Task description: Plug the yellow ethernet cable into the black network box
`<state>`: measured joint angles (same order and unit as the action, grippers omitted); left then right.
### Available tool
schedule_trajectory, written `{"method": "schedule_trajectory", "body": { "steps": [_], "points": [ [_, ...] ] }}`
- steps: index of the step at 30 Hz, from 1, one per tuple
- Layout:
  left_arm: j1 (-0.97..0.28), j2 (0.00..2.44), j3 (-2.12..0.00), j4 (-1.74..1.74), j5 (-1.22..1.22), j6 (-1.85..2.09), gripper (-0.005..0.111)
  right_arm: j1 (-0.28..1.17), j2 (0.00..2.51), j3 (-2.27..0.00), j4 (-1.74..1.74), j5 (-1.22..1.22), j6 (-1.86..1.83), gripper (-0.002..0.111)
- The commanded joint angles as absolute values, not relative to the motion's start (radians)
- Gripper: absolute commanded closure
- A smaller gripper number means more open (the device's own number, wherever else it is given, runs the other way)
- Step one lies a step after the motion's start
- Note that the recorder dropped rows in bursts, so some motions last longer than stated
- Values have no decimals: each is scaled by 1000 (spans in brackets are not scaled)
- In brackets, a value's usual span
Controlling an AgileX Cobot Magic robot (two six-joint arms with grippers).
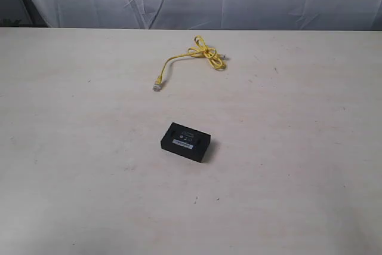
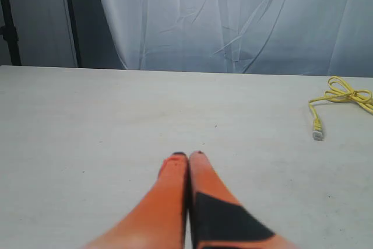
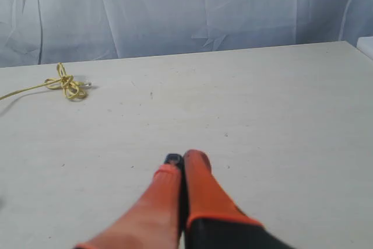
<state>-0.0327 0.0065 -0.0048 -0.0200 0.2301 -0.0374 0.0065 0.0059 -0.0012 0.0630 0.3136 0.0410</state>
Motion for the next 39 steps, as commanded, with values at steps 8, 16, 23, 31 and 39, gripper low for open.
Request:
{"method": "schedule_trajectory", "body": {
  "steps": [8,16,23,31,39],
  "points": [
    [-29,0,0,-13,225,-42,107,0,0,0,70,261,46,108],
    [-29,0,0,-13,231,-42,107,2,0,0,463,-325,146,108],
    [-29,0,0,-13,231,-42,107,2,98,-186,191,-315,287,108],
    [-29,0,0,-13,231,-42,107,2,530,-506,-116,-201,282,108],
    [-29,0,0,-13,231,-42,107,2,915,-830,-320,105,271,108]
  ]
}}
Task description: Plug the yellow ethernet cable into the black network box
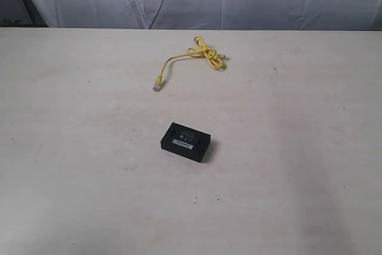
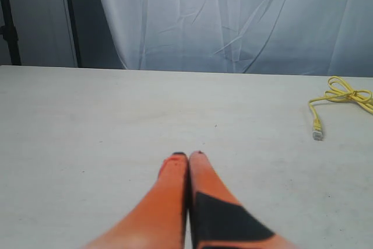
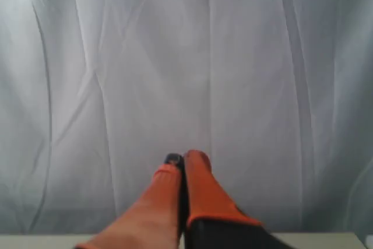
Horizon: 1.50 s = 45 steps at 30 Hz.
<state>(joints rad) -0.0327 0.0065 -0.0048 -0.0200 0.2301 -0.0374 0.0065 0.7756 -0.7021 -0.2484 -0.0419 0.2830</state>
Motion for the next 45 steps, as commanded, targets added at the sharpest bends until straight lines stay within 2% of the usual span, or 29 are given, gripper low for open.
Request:
{"method": "schedule_trajectory", "body": {
  "steps": [1,9,21,29,39,41,45],
  "points": [
    [-29,0,0,-13,231,-42,107,2,957,-866,-320,141,243,108],
    [-29,0,0,-13,231,-42,107,2,1246,-1125,-183,434,-102,109],
    [-29,0,0,-13,231,-42,107,24,1745,-1576,512,925,-926,109],
    [-29,0,0,-13,231,-42,107,165,2024,-1843,495,1003,-1078,109],
    [-29,0,0,-13,231,-42,107,240,2299,-2081,428,914,-755,108],
    [-29,0,0,-13,231,-42,107,247,2328,-2088,416,906,-741,100],
    [-29,0,0,-13,231,-42,107,256,2382,-2090,426,879,-728,62]
  ]
}}
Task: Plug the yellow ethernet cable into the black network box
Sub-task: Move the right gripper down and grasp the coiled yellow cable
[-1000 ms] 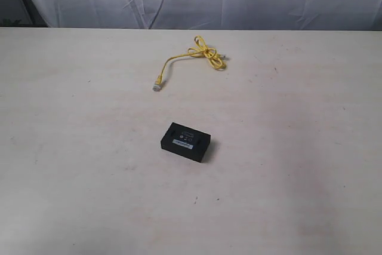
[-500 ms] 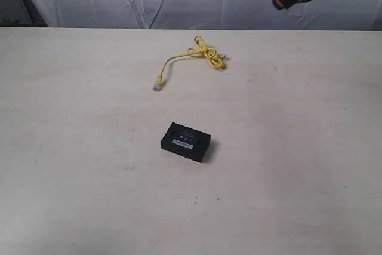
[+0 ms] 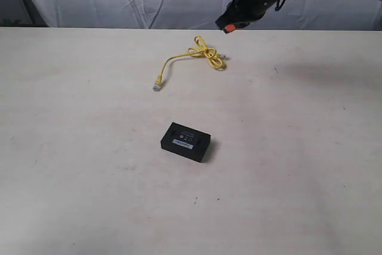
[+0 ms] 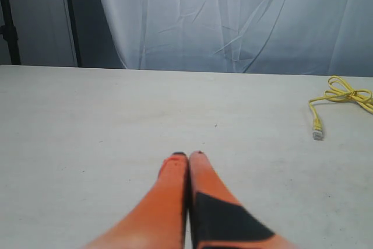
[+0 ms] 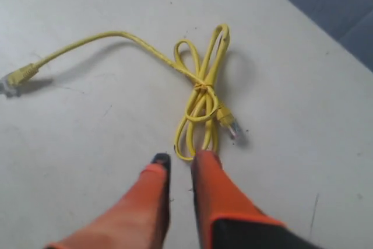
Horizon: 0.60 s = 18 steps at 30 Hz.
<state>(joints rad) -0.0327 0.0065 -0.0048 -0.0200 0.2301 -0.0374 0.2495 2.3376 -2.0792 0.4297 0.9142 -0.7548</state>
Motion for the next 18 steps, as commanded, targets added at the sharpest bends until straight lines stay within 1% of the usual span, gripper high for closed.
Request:
{"method": "schedule_trajectory", "body": {
  "steps": [1,2,3,6,18],
  "points": [
    [-29,0,0,-13,231,-42,107,258,2393,-2090,428,864,-707,51],
    [-29,0,0,-13,231,-42,107,258,2405,-2090,433,849,-692,43],
    [-29,0,0,-13,231,-42,107,258,2418,-2090,440,836,-683,40],
    [-29,0,0,-13,231,-42,107,258,2448,-2090,467,798,-678,42],
    [-29,0,0,-13,231,-42,107,258,2528,-2090,510,668,-678,42]
  ]
}}
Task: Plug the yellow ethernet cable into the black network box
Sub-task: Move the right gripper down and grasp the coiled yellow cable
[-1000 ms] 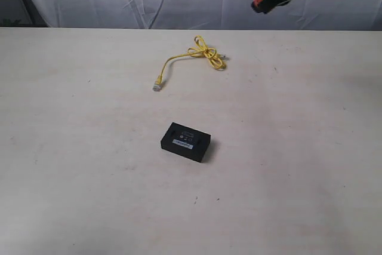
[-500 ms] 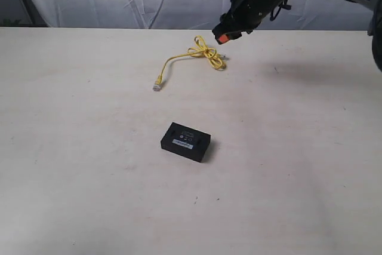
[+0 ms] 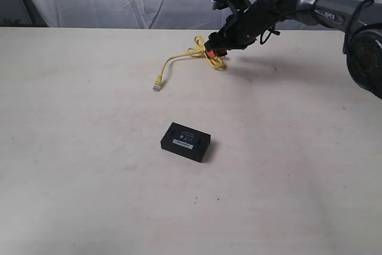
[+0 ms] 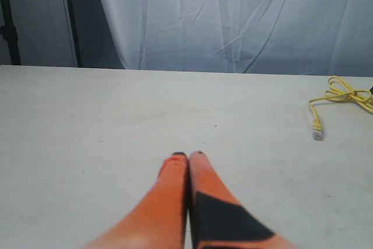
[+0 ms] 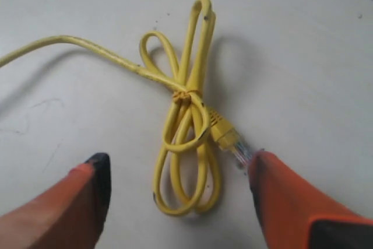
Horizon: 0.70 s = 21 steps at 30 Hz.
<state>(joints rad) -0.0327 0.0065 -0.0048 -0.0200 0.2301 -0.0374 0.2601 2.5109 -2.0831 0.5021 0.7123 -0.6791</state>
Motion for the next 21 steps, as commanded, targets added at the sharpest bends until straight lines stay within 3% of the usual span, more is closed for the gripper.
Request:
{"method": "schedule_trajectory", "body": {
  "steps": [1,16,19,21],
  "points": [
    [-29,0,0,-13,231,-42,107,258,2530,-2090,510,663,-678,42],
    [-29,0,0,-13,231,-42,107,258,2600,-2090,510,630,-680,47],
    [-29,0,0,-13,231,-42,107,260,2606,-2090,510,624,-680,55],
    [-29,0,0,-13,231,-42,107,261,2607,-2090,510,624,-680,69]
  ]
}}
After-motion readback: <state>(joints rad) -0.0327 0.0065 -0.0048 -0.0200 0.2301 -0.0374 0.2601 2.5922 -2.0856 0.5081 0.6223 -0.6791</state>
